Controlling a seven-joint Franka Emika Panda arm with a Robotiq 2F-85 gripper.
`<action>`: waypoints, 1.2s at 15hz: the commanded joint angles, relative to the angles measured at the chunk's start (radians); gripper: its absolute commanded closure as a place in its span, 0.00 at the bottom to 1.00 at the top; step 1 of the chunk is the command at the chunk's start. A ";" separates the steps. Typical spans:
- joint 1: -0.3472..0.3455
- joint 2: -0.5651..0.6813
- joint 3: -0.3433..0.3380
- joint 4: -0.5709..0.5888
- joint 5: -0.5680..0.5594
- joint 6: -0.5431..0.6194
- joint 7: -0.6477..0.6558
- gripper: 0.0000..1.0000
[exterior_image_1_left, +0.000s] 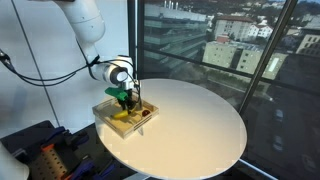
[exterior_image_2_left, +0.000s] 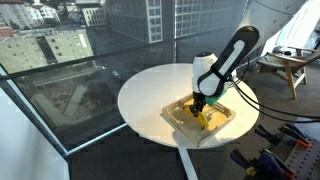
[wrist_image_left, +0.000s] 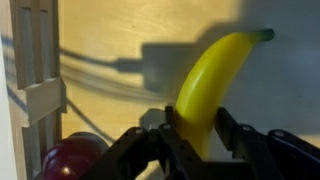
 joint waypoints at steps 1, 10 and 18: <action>0.005 0.010 -0.004 0.020 -0.019 -0.007 0.025 0.84; -0.005 -0.012 0.007 0.015 -0.011 -0.036 0.014 0.84; -0.010 -0.028 0.007 0.025 -0.013 -0.061 0.010 0.84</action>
